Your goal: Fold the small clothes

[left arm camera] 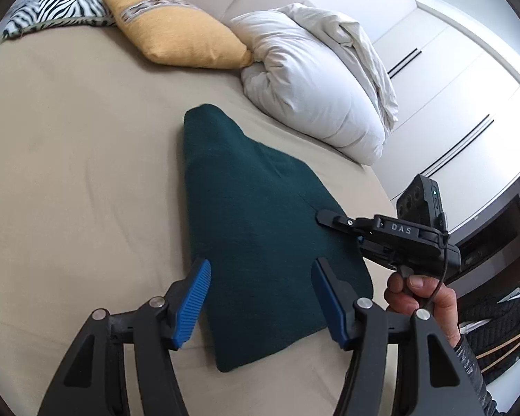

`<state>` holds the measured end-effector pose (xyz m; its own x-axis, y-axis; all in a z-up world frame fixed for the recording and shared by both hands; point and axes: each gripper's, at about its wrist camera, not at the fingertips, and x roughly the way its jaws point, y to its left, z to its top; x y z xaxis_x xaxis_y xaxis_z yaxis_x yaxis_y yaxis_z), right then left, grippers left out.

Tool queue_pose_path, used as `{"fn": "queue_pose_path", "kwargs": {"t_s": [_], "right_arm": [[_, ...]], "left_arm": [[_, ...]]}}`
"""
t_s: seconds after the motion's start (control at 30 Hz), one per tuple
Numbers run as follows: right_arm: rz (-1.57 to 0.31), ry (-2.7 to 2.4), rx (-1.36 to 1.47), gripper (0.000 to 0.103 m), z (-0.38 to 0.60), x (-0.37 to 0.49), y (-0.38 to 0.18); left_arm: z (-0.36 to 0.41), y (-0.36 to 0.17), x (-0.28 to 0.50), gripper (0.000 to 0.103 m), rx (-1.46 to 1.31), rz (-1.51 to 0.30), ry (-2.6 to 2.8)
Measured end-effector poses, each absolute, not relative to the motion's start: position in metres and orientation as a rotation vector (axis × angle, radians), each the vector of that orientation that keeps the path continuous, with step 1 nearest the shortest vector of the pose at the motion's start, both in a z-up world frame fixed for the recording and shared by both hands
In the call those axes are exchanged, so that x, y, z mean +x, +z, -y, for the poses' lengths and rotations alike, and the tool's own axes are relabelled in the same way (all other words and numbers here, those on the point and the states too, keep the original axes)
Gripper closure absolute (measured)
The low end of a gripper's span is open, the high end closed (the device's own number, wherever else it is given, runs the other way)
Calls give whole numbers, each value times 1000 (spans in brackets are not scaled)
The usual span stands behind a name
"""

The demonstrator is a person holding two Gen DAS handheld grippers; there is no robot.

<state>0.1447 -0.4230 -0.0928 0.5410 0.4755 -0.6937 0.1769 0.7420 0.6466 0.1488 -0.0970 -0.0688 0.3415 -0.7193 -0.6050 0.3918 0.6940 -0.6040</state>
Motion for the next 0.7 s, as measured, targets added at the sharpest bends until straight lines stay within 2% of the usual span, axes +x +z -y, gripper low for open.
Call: {"fn": "queue_pose_path", "kwargs": {"t_s": [0.17,0.47,0.6,0.7], "right_arm": [[-955,151,752,90,470,113,-79],[-932,84,780,90,550,53,-85],[-942,74,799,90,557,42,-97],[-965,61,820,90,567,36,-136]], "left_arm": [[130,-51,150,39,-306,-949,-767],[195,-43,158,39,-170,-926,-791],[221,-60,167,39,-93,-949,-759],[233,-87,180,39,-59,-1005,-722]]}}
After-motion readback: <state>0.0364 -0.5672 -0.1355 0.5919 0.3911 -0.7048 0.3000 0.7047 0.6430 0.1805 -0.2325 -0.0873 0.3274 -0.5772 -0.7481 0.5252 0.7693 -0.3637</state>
